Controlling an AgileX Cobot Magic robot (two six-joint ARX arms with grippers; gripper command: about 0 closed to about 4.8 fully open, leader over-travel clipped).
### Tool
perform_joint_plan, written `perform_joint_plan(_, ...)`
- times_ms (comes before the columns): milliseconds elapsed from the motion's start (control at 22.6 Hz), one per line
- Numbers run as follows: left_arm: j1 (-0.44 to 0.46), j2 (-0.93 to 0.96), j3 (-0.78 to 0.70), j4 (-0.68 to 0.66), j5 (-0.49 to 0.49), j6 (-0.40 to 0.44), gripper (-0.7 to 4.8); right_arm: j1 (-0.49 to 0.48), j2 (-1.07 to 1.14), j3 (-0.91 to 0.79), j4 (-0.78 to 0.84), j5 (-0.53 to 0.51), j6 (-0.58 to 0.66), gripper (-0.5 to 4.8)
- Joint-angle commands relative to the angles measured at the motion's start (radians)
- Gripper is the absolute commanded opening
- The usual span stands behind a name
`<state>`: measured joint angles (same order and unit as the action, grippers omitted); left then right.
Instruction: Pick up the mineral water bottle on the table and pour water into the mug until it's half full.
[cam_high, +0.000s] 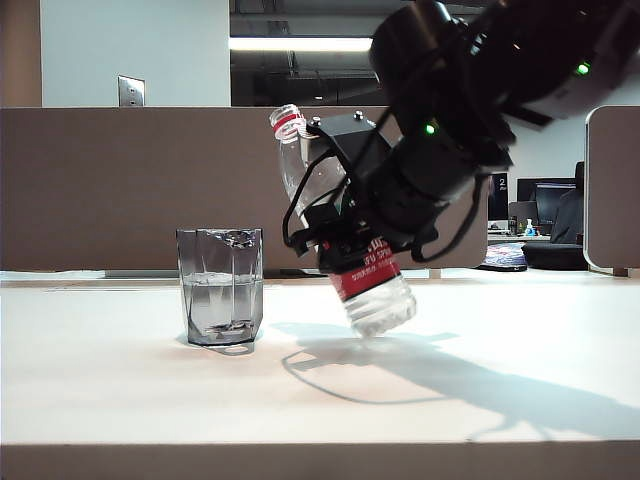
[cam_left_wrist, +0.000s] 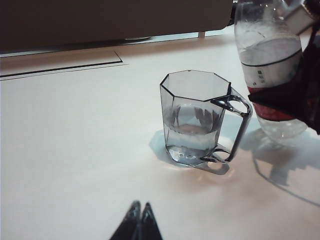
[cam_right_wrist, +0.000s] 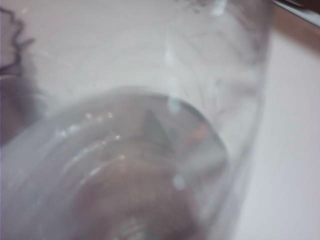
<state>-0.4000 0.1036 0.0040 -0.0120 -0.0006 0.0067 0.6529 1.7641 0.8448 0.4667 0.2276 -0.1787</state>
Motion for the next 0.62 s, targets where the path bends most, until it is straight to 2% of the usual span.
perform_joint_plan(44,0.000,0.000,0.003,0.012,0.004,0.000,-0.05,-0.005,-0.008,-0.035,0.132,-0.036,0.043,2.48)
perform_joint_plan(310,0.000,0.000,0.003,0.012,0.004,0.000,-0.05,-0.100,-0.008,-0.171,0.419,-0.168,0.231,2.52)
perform_joint_plan(443,0.000,0.000,0.003,0.012,0.004,0.000,-0.05,-0.138,-0.008,-0.219,0.498,-0.188,0.240,2.52)
perform_joint_plan(621,0.000,0.000,0.003,0.012,0.004,0.000,-0.05,-0.142,0.015,-0.230,0.545,-0.246,0.229,2.52)
